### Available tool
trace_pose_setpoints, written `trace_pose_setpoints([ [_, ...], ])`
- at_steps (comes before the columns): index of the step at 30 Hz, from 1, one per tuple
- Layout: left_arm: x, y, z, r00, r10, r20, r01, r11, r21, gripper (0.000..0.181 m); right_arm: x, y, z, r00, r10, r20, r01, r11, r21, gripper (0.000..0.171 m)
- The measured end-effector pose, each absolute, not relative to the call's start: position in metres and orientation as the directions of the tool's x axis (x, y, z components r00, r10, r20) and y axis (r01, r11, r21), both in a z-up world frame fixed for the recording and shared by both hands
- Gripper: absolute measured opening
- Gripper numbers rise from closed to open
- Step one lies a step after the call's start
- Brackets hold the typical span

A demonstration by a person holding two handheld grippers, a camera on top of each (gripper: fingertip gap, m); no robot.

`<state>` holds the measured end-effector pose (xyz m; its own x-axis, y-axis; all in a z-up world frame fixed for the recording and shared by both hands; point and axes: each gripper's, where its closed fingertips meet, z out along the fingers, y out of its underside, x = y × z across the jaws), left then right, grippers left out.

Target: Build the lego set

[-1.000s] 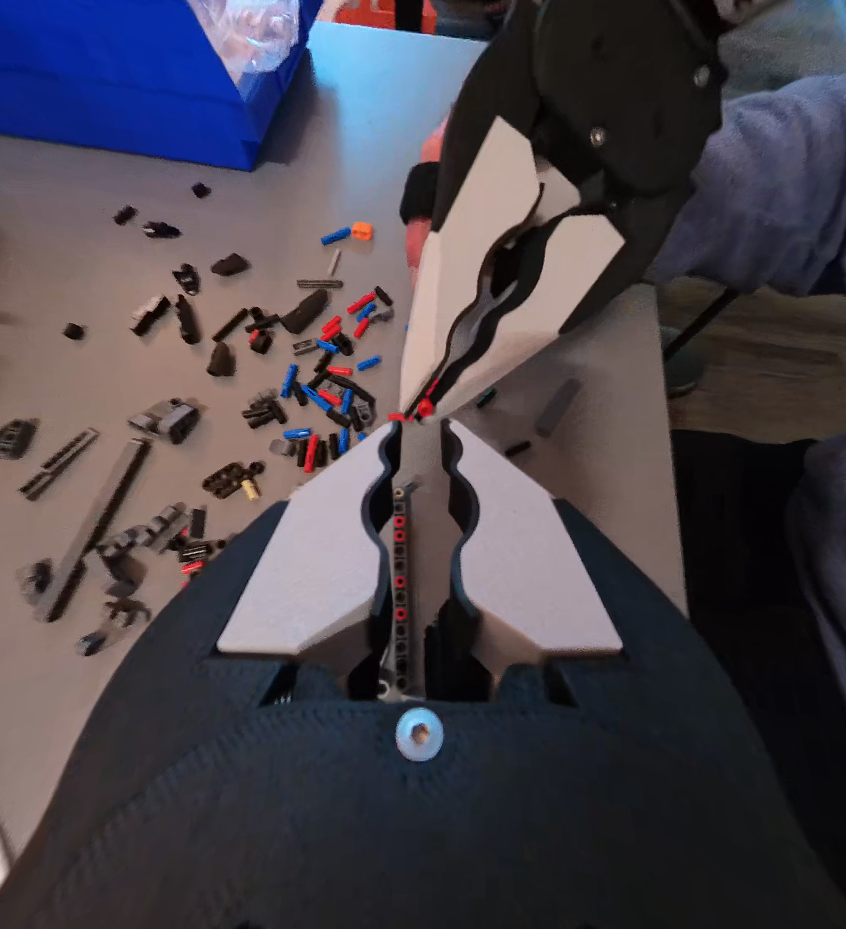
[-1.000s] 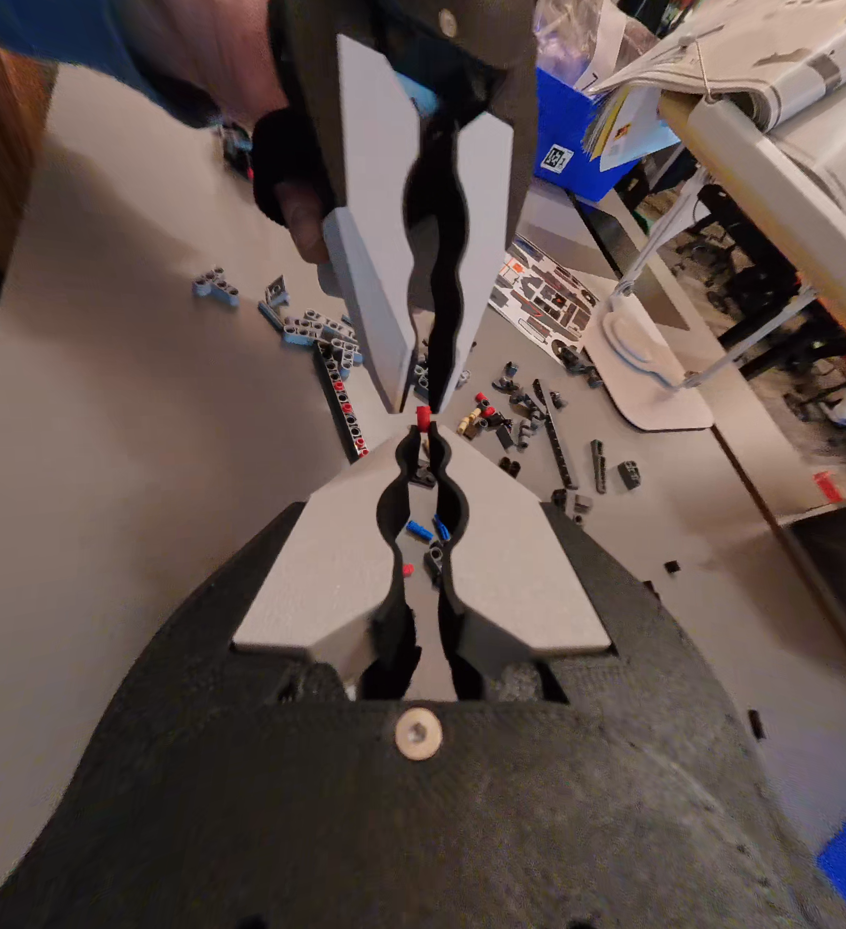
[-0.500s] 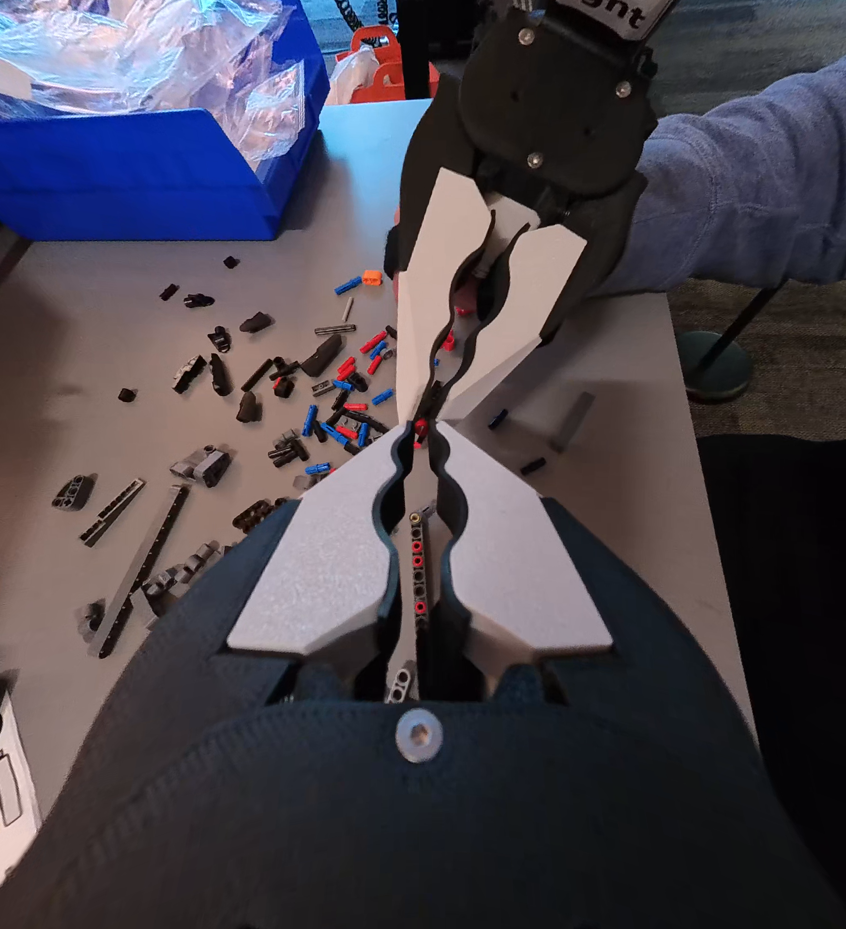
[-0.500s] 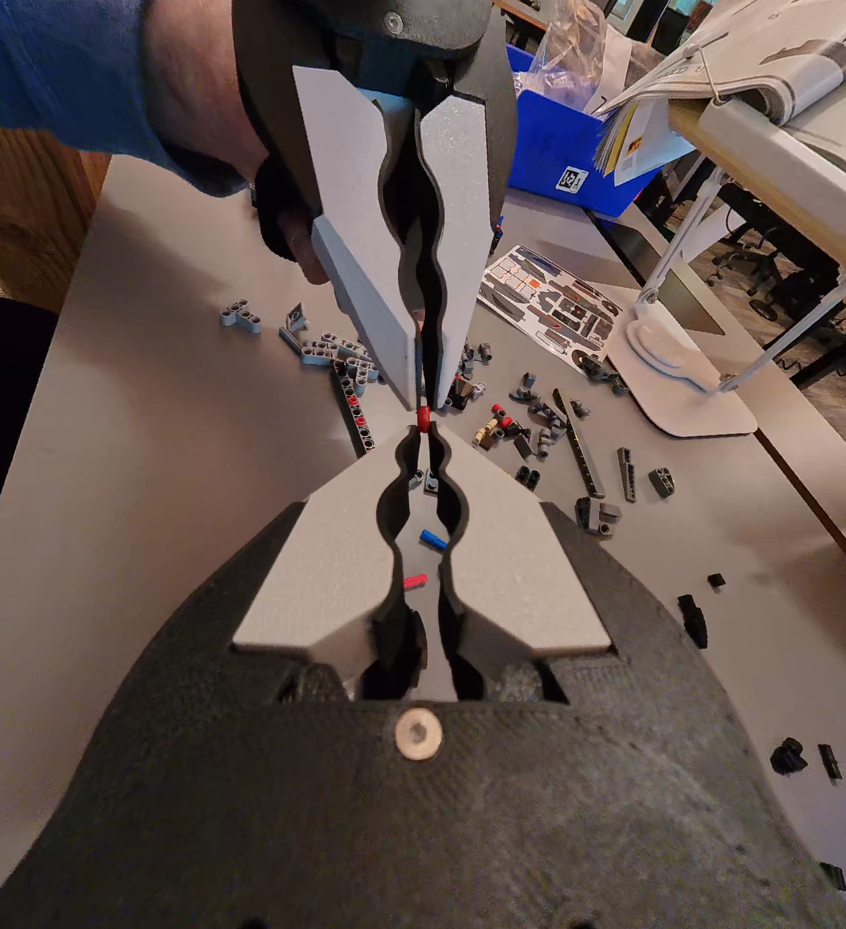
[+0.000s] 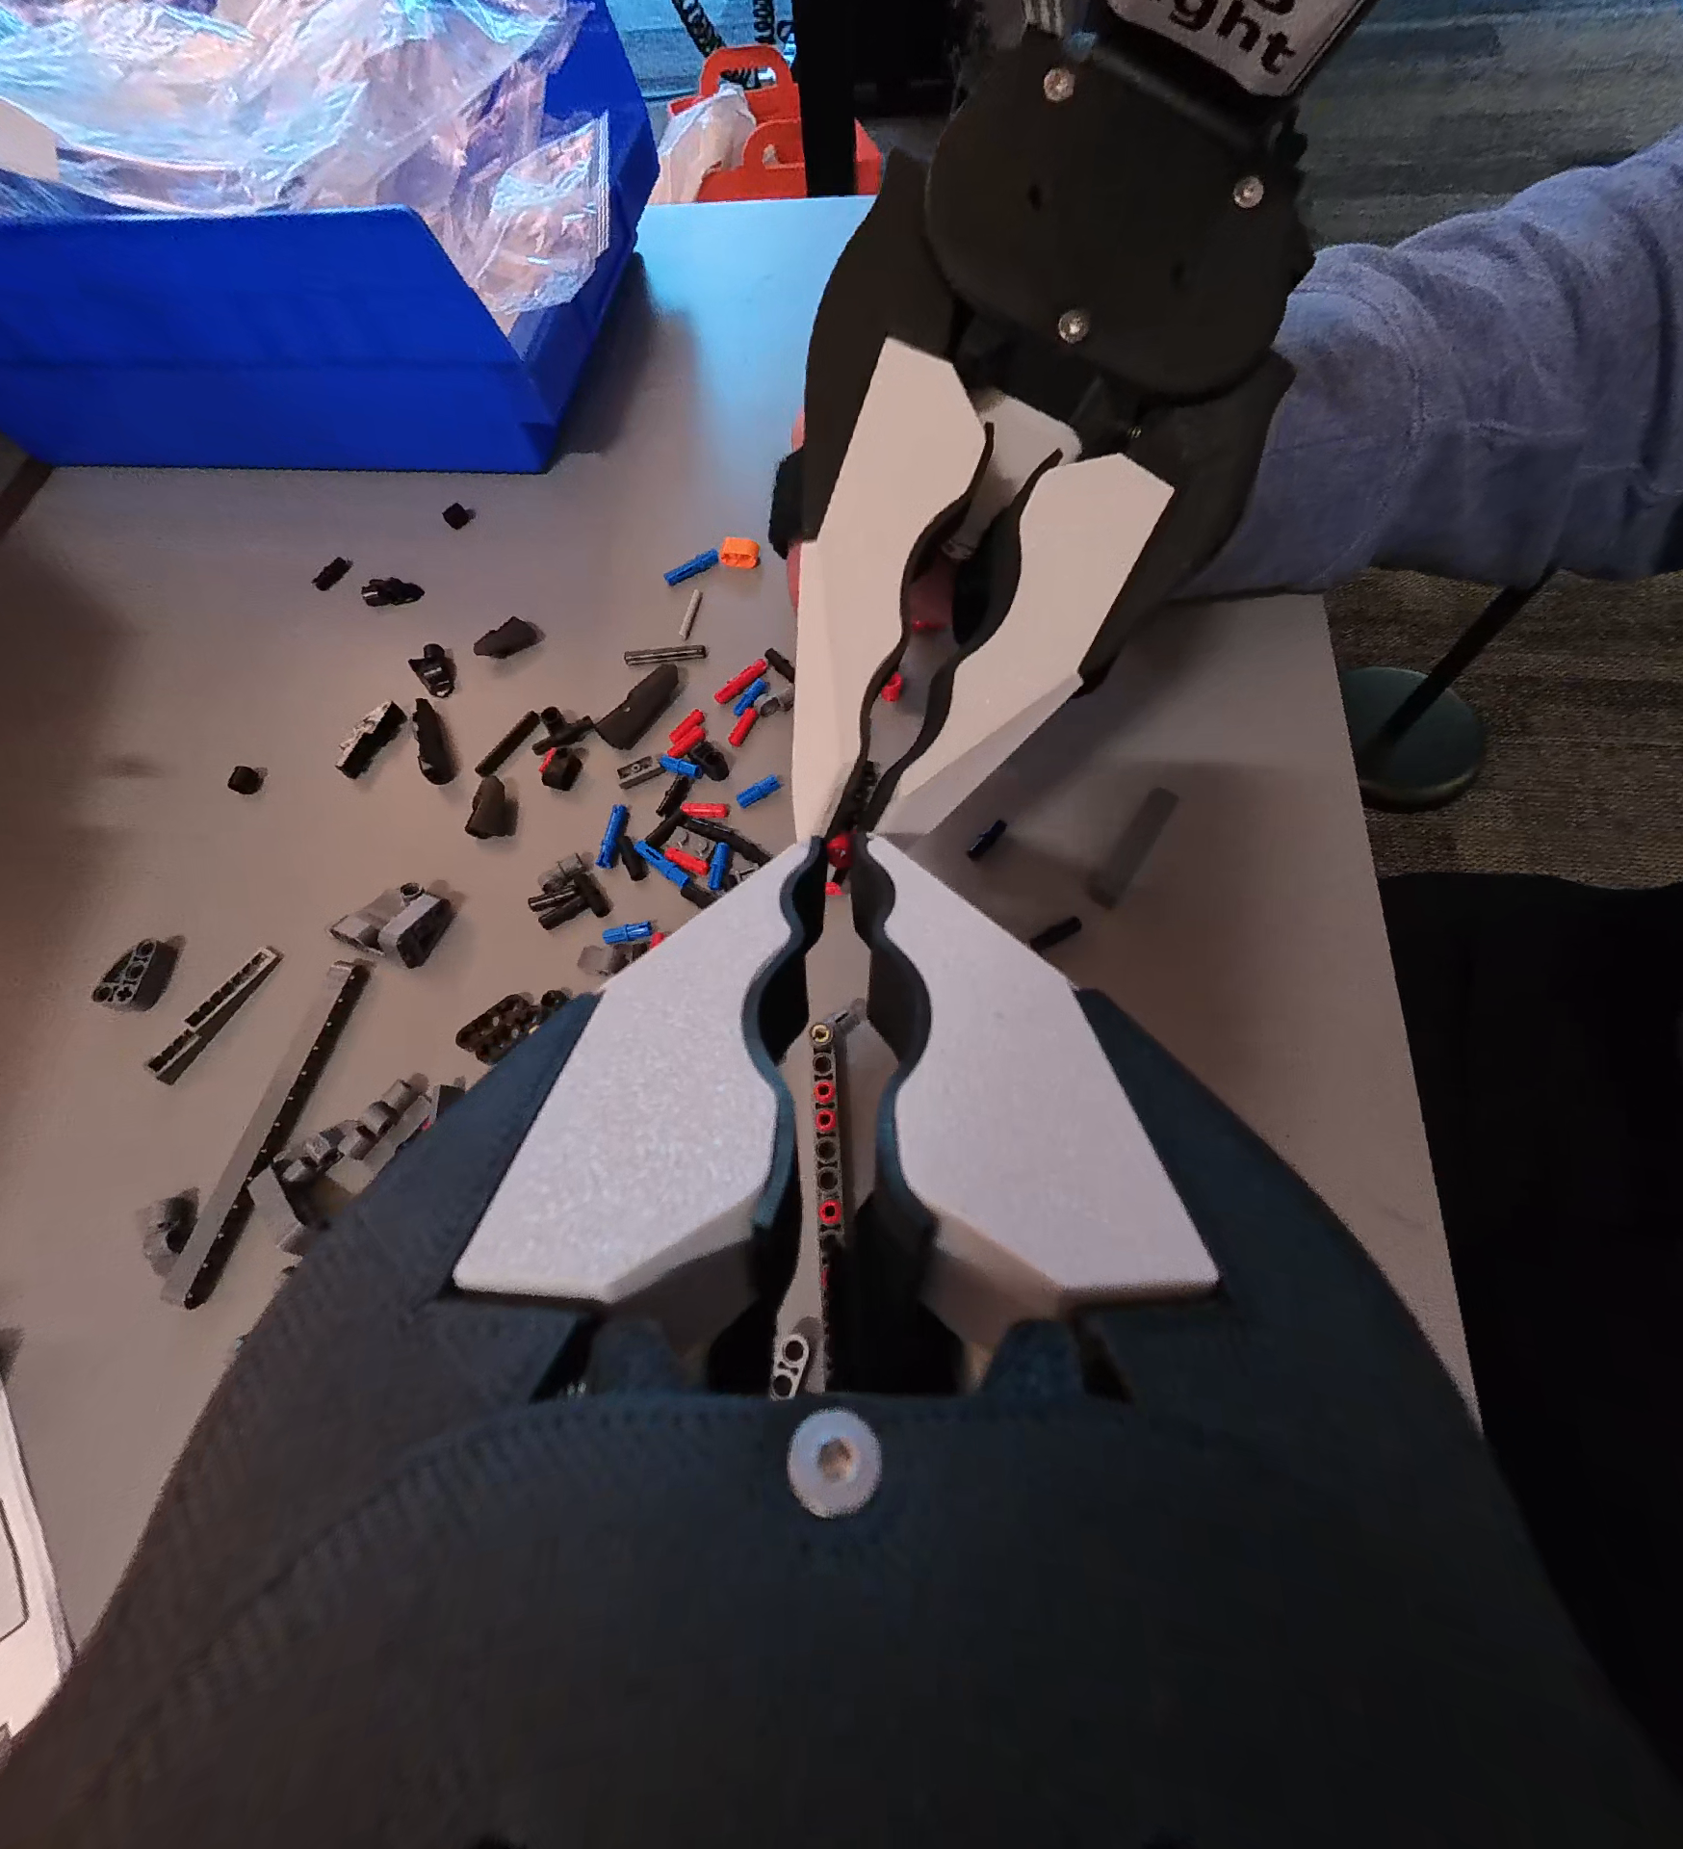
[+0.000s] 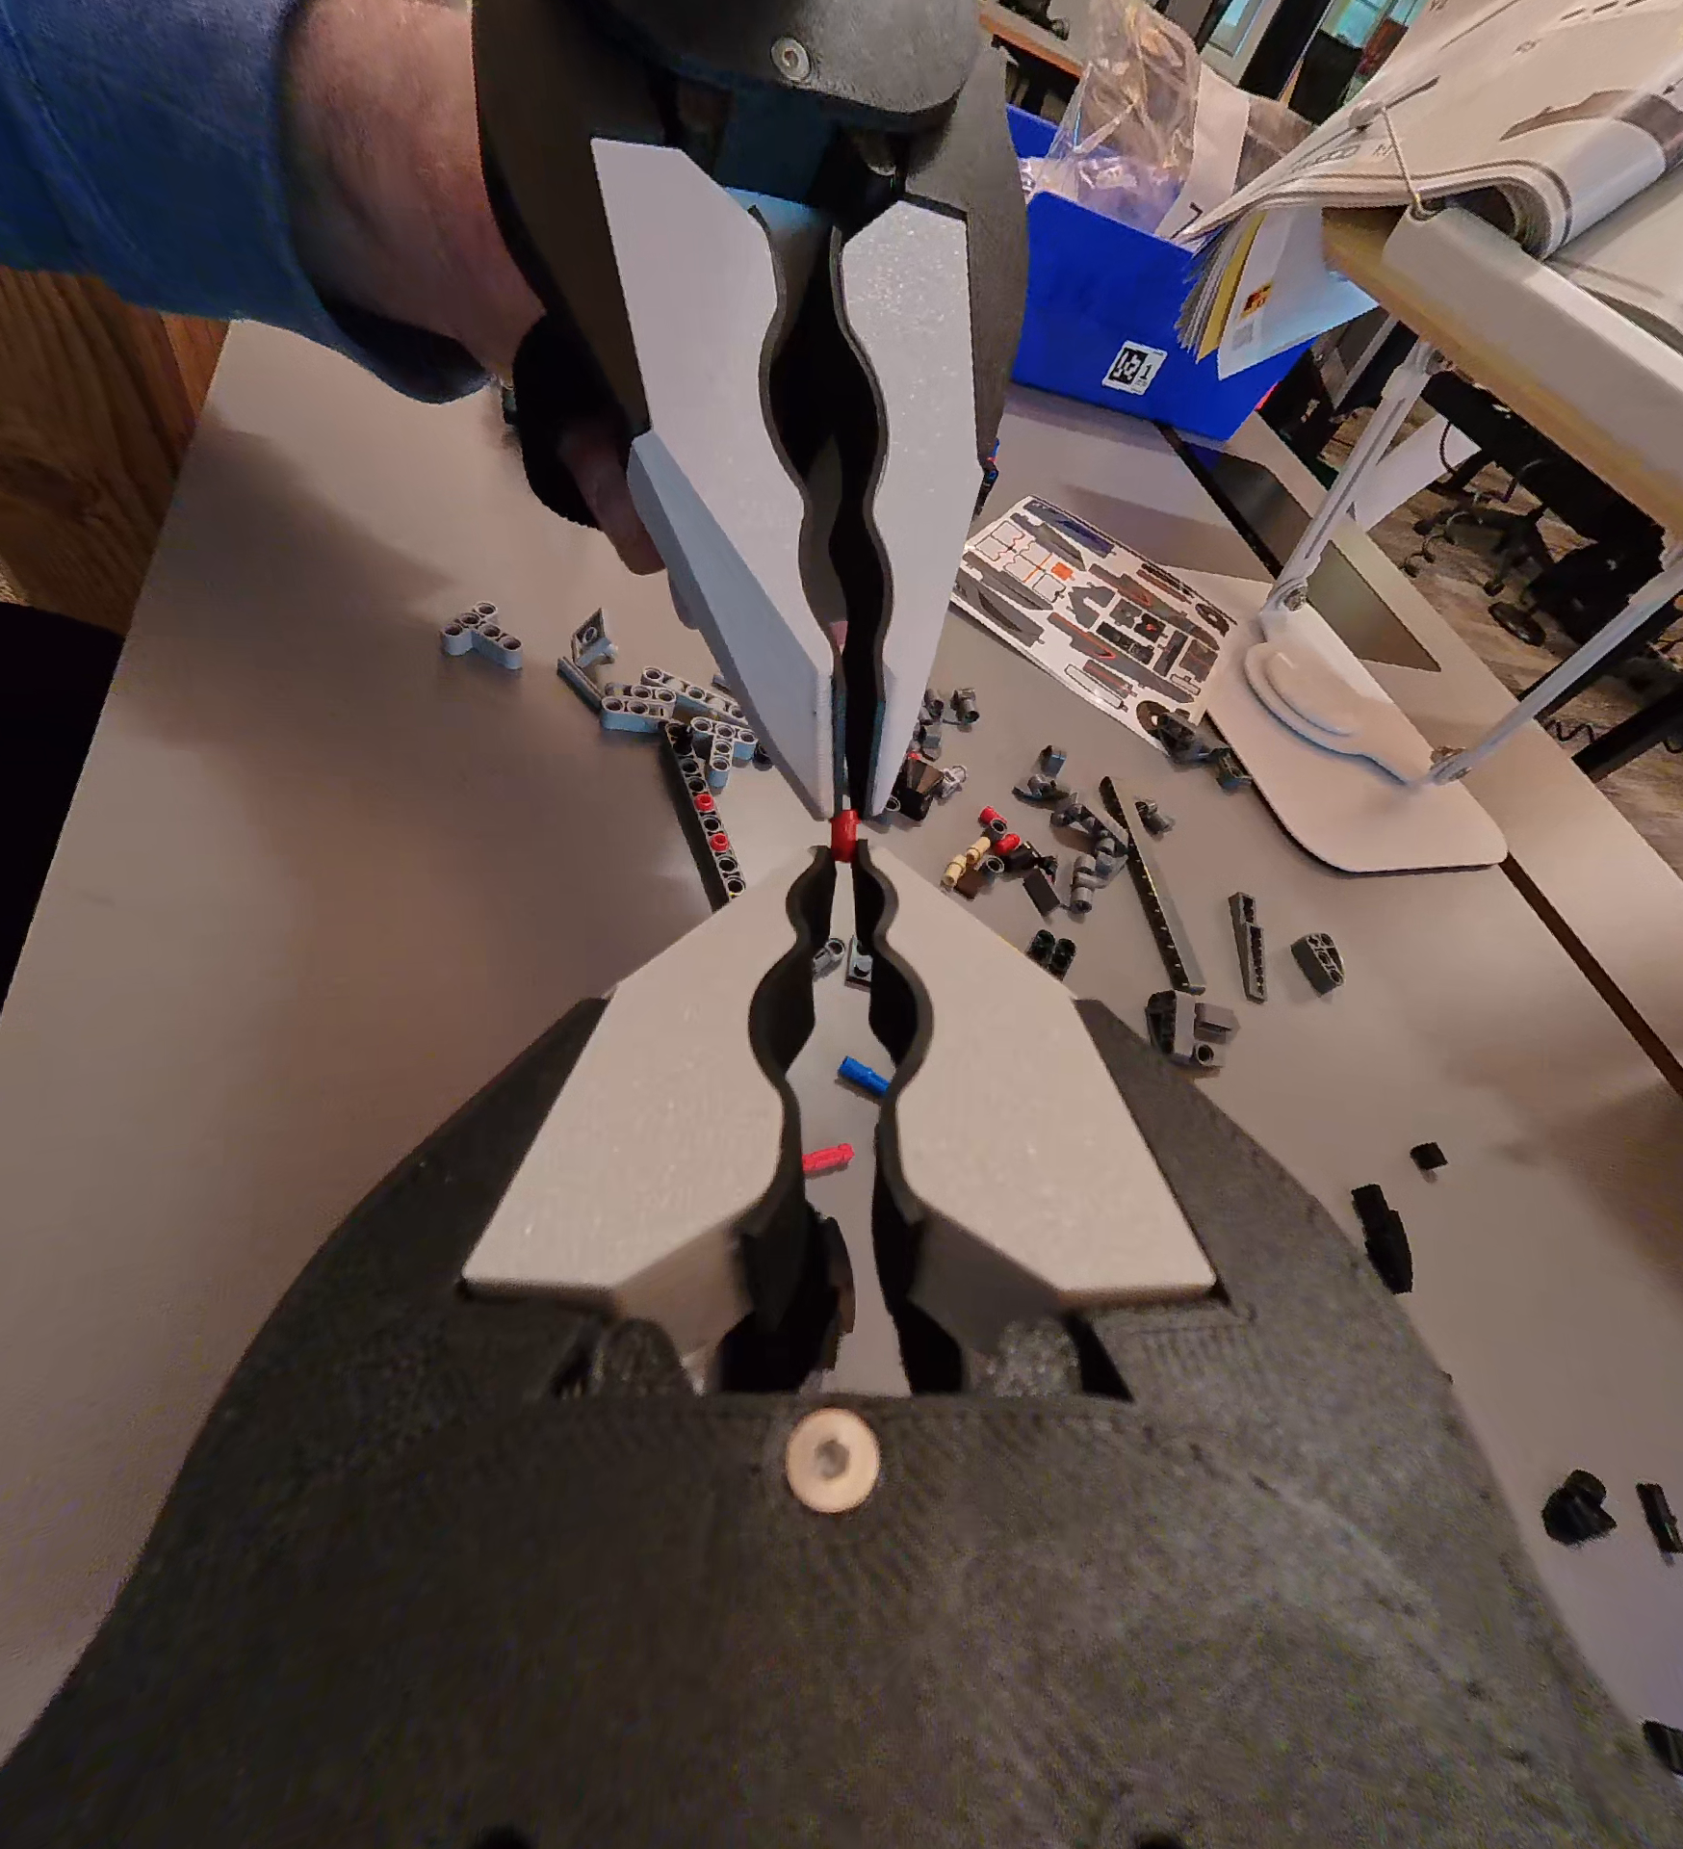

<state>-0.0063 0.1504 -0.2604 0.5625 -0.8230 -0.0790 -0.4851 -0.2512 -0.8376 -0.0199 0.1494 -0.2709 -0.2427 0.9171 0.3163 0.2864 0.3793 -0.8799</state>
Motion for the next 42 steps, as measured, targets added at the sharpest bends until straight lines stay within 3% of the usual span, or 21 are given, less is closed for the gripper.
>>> trace_pose_setpoints([
  [11,-0.015,0.15,-0.27,0.57,-0.818,-0.074,-0.53,-0.297,-0.795,0.002,-0.023,0.152,-0.282,-0.246,0.932,0.268,0.338,0.341,-0.877,0.01],
  [24,-0.031,0.142,-0.326,0.437,-0.883,-0.17,-0.832,-0.324,-0.45,0.002,-0.024,0.149,-0.335,-0.335,0.921,0.198,0.542,0.361,-0.759,0.008],
  [34,-0.036,0.147,-0.34,0.404,-0.894,-0.195,-0.883,-0.324,-0.34,0.002,-0.026,0.149,-0.348,-0.345,0.916,0.206,0.584,0.381,-0.717,0.007],
  [42,-0.037,0.15,-0.342,0.404,-0.894,-0.193,-0.888,-0.334,-0.315,0.002,-0.028,0.149,-0.351,-0.342,0.916,0.211,0.589,0.384,-0.711,0.004],
])
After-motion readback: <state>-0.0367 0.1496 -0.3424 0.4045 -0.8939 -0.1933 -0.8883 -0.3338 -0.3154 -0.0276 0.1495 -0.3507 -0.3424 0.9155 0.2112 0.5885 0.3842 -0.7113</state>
